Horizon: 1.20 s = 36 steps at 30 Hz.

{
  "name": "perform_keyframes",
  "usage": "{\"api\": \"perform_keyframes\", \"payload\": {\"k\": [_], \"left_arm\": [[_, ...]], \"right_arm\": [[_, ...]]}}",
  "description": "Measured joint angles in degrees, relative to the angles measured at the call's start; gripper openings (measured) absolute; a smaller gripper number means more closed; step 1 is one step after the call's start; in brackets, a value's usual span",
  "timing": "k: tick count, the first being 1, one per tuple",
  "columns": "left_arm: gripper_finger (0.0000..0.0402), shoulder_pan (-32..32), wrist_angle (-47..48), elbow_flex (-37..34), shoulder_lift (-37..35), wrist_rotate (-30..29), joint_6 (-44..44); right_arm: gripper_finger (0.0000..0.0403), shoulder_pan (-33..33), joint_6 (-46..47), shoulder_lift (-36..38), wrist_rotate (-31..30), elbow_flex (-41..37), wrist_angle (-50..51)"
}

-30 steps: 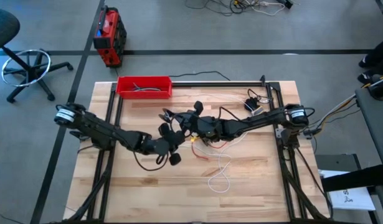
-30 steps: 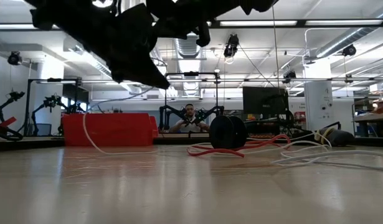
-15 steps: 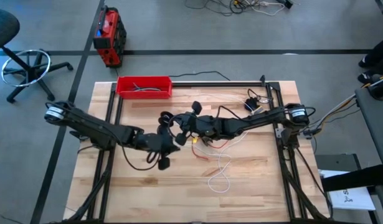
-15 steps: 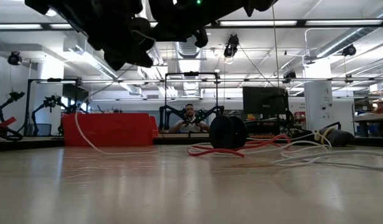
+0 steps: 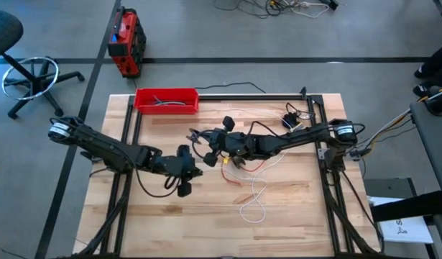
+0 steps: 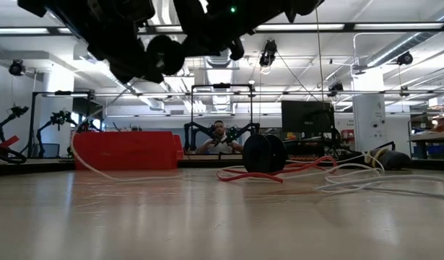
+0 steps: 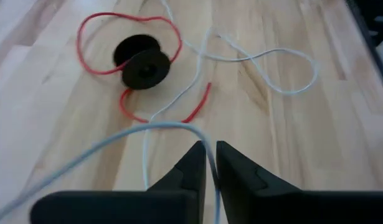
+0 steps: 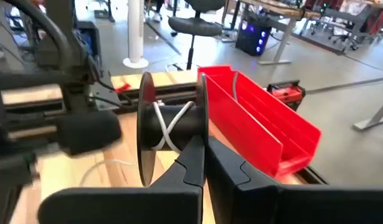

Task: Coil cords
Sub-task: Coil the white wire onto the black spool

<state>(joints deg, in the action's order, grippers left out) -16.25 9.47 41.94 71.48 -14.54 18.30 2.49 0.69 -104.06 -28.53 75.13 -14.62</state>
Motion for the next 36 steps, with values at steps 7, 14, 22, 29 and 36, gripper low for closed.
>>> {"api": "perform_keyframes", "payload": {"k": [7, 14, 22, 29, 36], "left_arm": [[0.0089, -0.7, -0.8, -3.7, -3.5, -5.9, 3.0], [0.0135, -1.4, -3.4, -6.9, -9.4, -8.1, 3.8], [0.0168, -1.7, -3.7, -12.3, -17.4, -23.0, 10.0], [0.0173, -1.7, -20.3, -21.0, -18.9, -25.6, 9.8], [0.0148, -1.7, -29.6, -25.2, -15.7, -27.0, 9.8]], "right_arm": [[0.0, 0.1, 0.0, 2.4, 0.7, 0.0, 2.0], [0.0, 0.3, -0.8, 4.2, 2.0, 0.1, 1.0], [0.0, 0.9, -2.1, 4.2, 2.0, 0.1, -0.4], [0.0, 1.0, -2.4, 4.3, 2.0, 0.1, -1.5], [0.0, 1.0, -2.4, 4.3, 2.0, 0.1, -2.3]]}}
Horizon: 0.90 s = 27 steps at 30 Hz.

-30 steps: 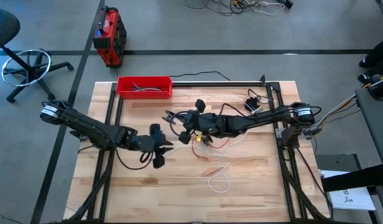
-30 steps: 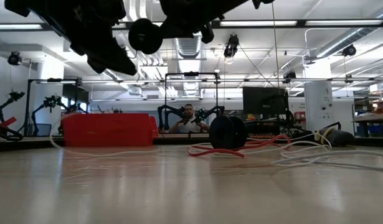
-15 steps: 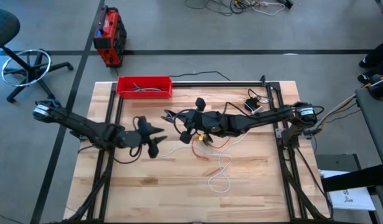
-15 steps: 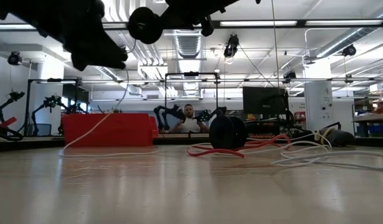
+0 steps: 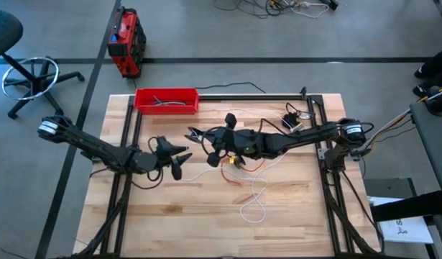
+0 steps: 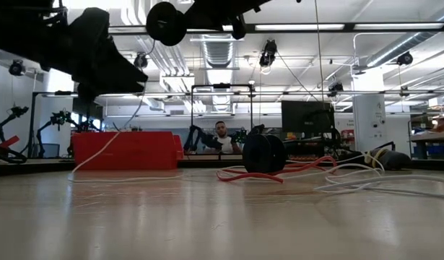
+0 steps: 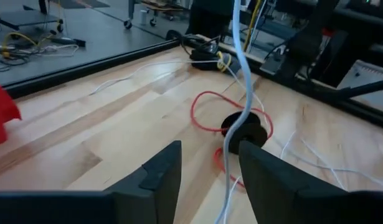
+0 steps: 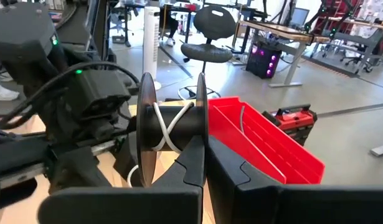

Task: Coil cords
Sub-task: Coil the white wire onto the black spool

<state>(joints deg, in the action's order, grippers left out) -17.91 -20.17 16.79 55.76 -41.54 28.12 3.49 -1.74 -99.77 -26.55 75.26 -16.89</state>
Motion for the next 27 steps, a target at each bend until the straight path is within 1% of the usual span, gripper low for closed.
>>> {"api": "perform_keyframes", "payload": {"k": [9, 12, 15, 16, 23, 27], "left_arm": [[0.0099, 0.0, -6.6, 0.1, 7.0, -1.3, -2.8], [0.0064, 0.0, -7.9, 0.5, 8.3, -1.4, -3.6], [0.0015, 0.0, -7.9, 0.4, 8.1, -1.4, -3.4], [0.0008, 0.0, -7.8, 0.4, 8.0, -1.4, -3.2], [0.0001, 0.8, -7.8, 0.5, 8.6, -1.4, 1.2], [0.0, 1.8, -7.6, 2.0, 11.4, 1.5, 3.5]], "right_arm": [[0.0, 0.0, 0.0, 0.0, 0.0, 0.0, -1.2], [0.0, 0.0, 0.0, 0.0, 0.0, 0.0, -0.9], [0.0, 0.0, 0.2, 0.0, -0.2, 0.0, -0.8], [0.0, 0.0, 0.2, 0.0, -0.4, 0.0, -0.8], [0.0, -0.1, 5.9, -1.2, -0.5, 0.1, -7.1], [0.0, -0.2, 8.0, -4.0, -0.9, 0.6, -12.2]]}}
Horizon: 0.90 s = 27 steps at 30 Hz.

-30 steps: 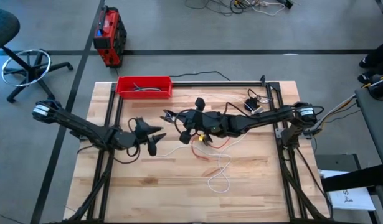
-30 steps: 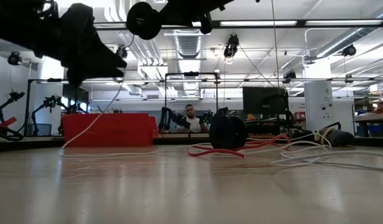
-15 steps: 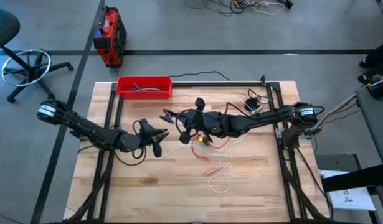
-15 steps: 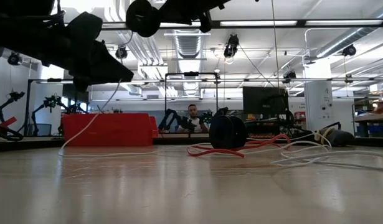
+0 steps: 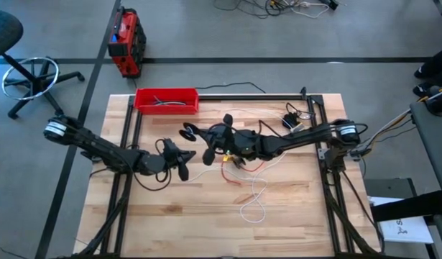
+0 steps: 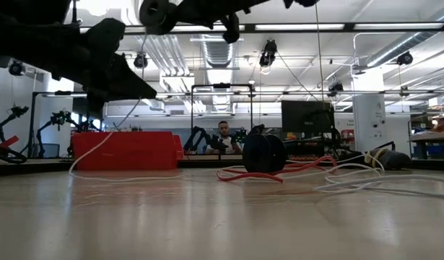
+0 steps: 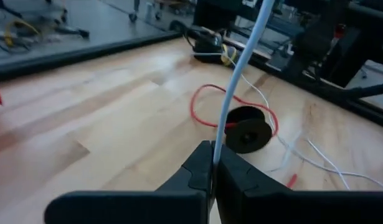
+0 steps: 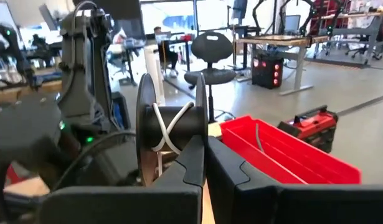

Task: Coil cords
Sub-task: Coil the white wire onto the black spool

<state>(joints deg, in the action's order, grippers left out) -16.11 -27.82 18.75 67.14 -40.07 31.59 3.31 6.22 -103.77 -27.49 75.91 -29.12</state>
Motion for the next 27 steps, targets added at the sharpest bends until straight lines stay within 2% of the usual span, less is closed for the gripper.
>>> {"api": "perform_keyframes", "payload": {"k": [3, 6, 14, 20, 25, 27], "left_arm": [[0.0, 0.6, 0.1, 2.1, 3.0, 3.2, 0.7], [0.0, 1.1, 0.6, 4.8, 6.0, 6.5, 0.6], [0.0, 1.3, 9.7, 11.6, 7.3, 12.4, -2.0], [0.0009, 0.2, 20.2, 13.4, 3.7, 12.4, -2.8], [0.0047, -0.8, 26.7, 10.7, -0.5, 8.4, 1.8], [0.0067, -0.9, 25.6, 9.0, -2.0, 6.0, 4.3]], "right_arm": [[0.0, 0.0, -0.2, -2.4, -2.7, 1.9, -0.2], [0.0, 0.0, -2.3, -3.8, -2.8, 2.8, 1.5], [0.0, -0.7, -3.5, -4.7, -4.4, 3.4, 10.5], [0.0, -1.0, -4.4, -4.2, -5.6, 3.3, 10.8], [0.0, -0.9, -5.5, -2.6, -5.6, 3.3, 10.7], [0.0, -0.7, -6.1, -2.1, -5.6, 3.3, 10.8]]}}
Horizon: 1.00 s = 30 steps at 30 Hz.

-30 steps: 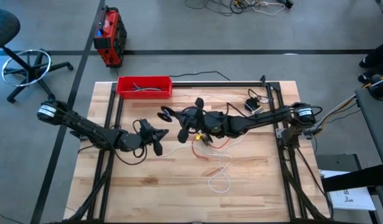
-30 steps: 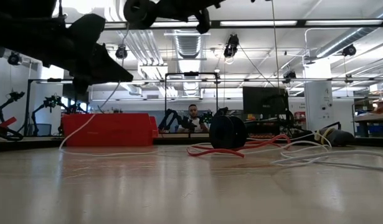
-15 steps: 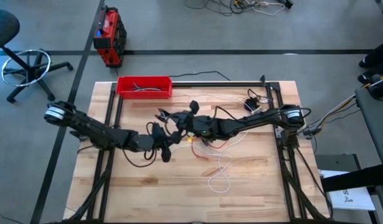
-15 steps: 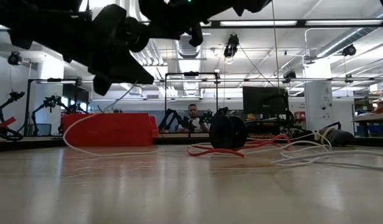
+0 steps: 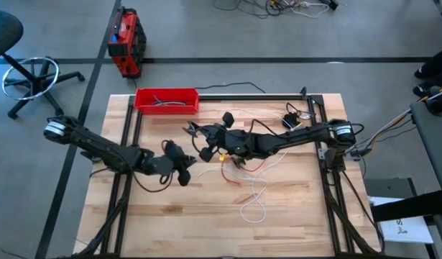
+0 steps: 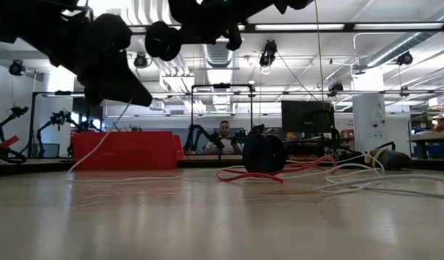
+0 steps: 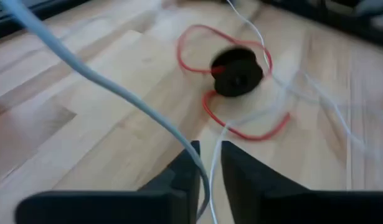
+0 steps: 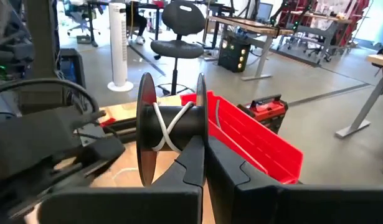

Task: Coil cords
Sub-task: Coil the white wire onto the black spool

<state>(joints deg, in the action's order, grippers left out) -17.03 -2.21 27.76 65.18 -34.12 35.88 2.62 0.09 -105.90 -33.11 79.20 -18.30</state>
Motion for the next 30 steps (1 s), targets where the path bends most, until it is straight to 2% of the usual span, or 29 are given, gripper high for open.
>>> {"api": "perform_keyframes", "payload": {"k": [3, 7, 11, 15, 23, 30], "left_arm": [[0.0099, -0.1, 0.3, -3.2, -2.5, -4.0, 4.6], [0.0134, -0.4, -4.0, -6.9, -5.5, -7.4, 5.1], [0.0157, -0.5, -17.4, -10.7, -6.9, -10.3, -0.7], [0.016, -0.5, -29.9, -14.0, -7.8, -11.5, -6.3], [0.0108, -0.7, -29.7, -14.6, -10.4, -12.0, -8.0], [0.002, -0.8, -29.7, -14.5, -11.1, -13.3, -8.4]], "right_arm": [[0.0, 0.2, -0.1, 0.1, 0.1, 0.0, 0.0], [0.0, 0.4, -0.2, 0.4, 0.5, -0.1, 0.0], [0.0, 0.5, -0.7, 0.4, 0.5, -0.1, -0.3], [0.0, 0.5, -0.8, 0.4, 0.5, -0.1, 0.0], [0.0, 0.5, -1.2, 0.4, 0.5, -0.1, 0.4], [0.0, 0.5, -1.2, 0.4, 0.5, -0.1, 0.4]]}}
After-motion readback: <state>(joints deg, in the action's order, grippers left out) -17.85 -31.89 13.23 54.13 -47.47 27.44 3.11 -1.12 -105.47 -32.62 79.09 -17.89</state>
